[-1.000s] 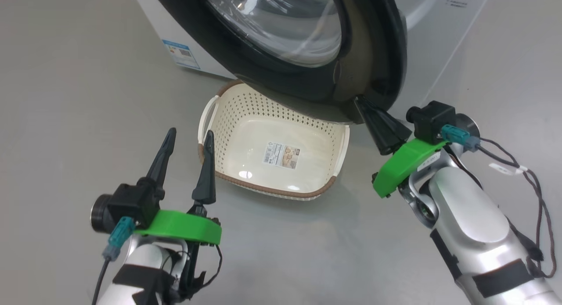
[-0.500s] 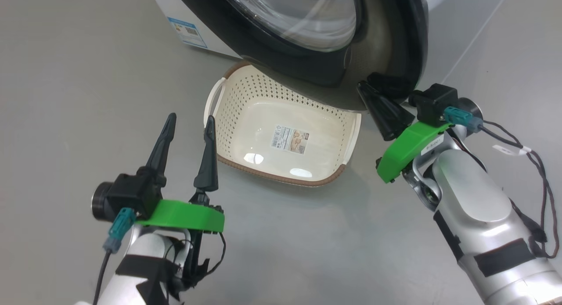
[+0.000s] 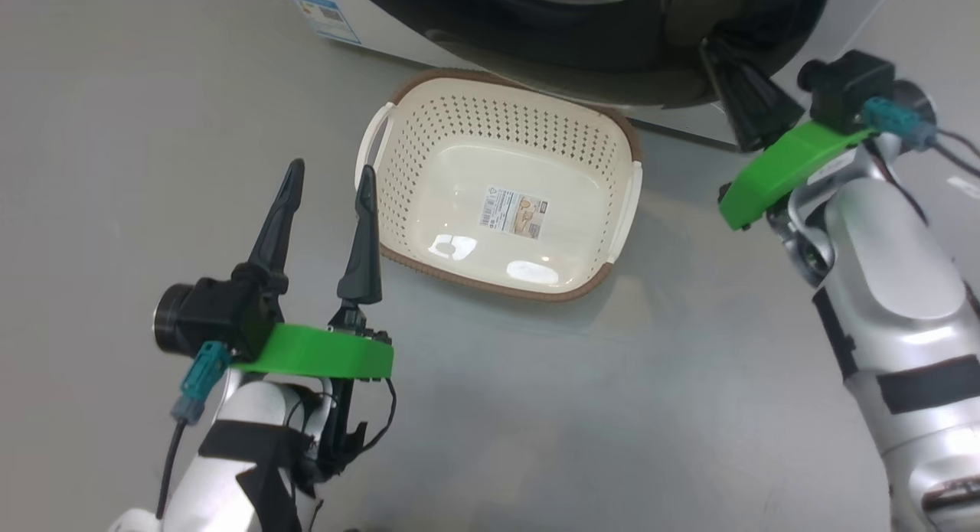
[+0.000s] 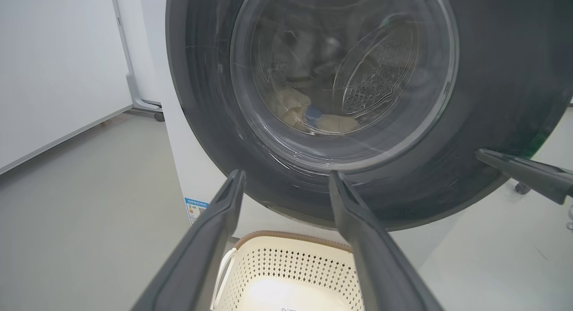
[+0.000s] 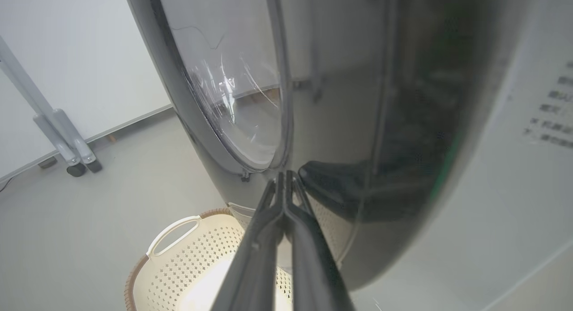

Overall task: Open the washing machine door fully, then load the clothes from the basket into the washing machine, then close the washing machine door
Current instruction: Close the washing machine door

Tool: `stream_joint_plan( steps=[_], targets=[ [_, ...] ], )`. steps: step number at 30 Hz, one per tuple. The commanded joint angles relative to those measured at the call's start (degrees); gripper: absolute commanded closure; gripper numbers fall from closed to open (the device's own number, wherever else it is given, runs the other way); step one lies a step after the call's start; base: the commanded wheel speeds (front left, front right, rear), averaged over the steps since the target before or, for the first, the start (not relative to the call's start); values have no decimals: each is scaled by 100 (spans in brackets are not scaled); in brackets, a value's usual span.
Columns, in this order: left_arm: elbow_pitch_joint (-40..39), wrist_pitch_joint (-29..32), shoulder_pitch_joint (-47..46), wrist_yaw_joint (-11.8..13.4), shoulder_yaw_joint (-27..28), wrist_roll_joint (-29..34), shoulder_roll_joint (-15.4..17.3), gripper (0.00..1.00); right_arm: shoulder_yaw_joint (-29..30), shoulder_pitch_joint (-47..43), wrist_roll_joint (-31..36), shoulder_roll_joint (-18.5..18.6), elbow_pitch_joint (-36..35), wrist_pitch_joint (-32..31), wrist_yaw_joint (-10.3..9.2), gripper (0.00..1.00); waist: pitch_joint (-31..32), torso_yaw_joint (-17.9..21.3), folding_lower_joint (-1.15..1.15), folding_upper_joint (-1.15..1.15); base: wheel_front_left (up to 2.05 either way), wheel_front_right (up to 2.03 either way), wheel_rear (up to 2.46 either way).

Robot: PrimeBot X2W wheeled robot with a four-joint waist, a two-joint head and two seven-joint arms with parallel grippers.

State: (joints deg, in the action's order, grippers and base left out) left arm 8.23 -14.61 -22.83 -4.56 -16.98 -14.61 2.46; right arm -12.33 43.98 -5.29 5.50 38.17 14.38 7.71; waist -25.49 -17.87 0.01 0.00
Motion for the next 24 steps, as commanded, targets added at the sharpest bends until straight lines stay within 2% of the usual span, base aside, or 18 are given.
stream_joint_plan(
  steps=[1,13,24],
  targets=[
    [-236,-39,-154,-25,214,44,62,0,33,291,35,-3,-194,61,-22,100,-64,-31,-1,0,0,0,0],
    [-332,-39,-287,2,67,-78,44,0,607,1083,224,199,197,62,-22,100,-307,-203,-1,0,0,0,0],
    [-331,-39,-301,40,74,-54,43,0,710,967,244,104,168,62,-22,100,-260,-158,-1,0,0,0,0]
  ],
)
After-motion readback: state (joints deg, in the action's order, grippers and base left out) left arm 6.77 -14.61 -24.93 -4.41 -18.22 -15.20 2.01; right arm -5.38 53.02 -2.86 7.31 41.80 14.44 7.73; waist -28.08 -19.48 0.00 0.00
